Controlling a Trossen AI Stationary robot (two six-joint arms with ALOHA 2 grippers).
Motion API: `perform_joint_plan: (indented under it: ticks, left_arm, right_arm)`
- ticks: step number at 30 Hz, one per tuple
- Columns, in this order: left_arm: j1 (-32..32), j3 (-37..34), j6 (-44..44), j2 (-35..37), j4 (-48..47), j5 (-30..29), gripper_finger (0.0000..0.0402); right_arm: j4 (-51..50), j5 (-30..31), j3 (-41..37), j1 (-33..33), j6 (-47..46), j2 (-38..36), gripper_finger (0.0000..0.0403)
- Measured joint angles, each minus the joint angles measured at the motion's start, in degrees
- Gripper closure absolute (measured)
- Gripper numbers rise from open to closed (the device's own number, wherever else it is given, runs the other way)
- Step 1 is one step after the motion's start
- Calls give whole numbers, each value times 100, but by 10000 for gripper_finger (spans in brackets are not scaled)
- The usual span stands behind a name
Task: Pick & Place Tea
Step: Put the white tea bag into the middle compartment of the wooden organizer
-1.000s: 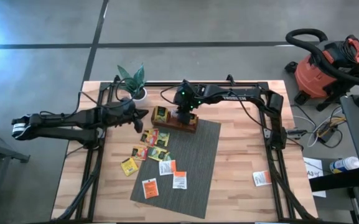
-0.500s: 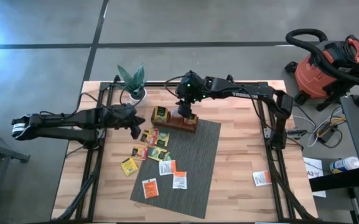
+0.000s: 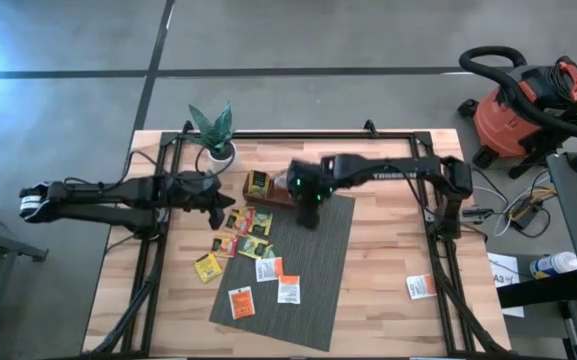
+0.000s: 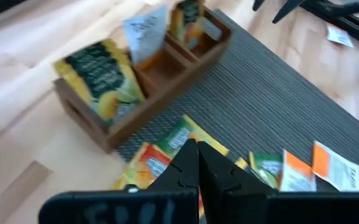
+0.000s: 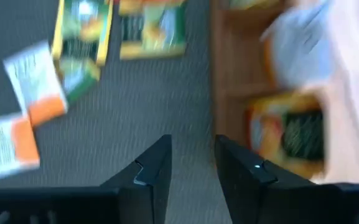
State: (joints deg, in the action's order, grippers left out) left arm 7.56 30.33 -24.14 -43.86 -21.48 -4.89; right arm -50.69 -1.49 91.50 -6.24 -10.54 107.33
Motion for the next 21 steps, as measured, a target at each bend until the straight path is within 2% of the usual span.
perform_joint_plan:
  ticks: [5,12,16,21]
  left_arm:
    - [-444,-123,-70,-2,224,-2,401]
    - [-1035,-469,-719,-39,1171,-123,401]
    - [-1321,-543,-1050,-113,1489,-318,401]
    - [-1543,-517,-1535,-319,1968,-420,401]
  right_arm:
    - [-936,260,-129,645,-526,-4,289]
    - [-1693,230,-770,1521,-1753,-293,284]
    - [-1709,-347,-1420,2027,-2770,-676,289]
    - [-1776,-1140,-2452,2798,-4691,-1279,296]
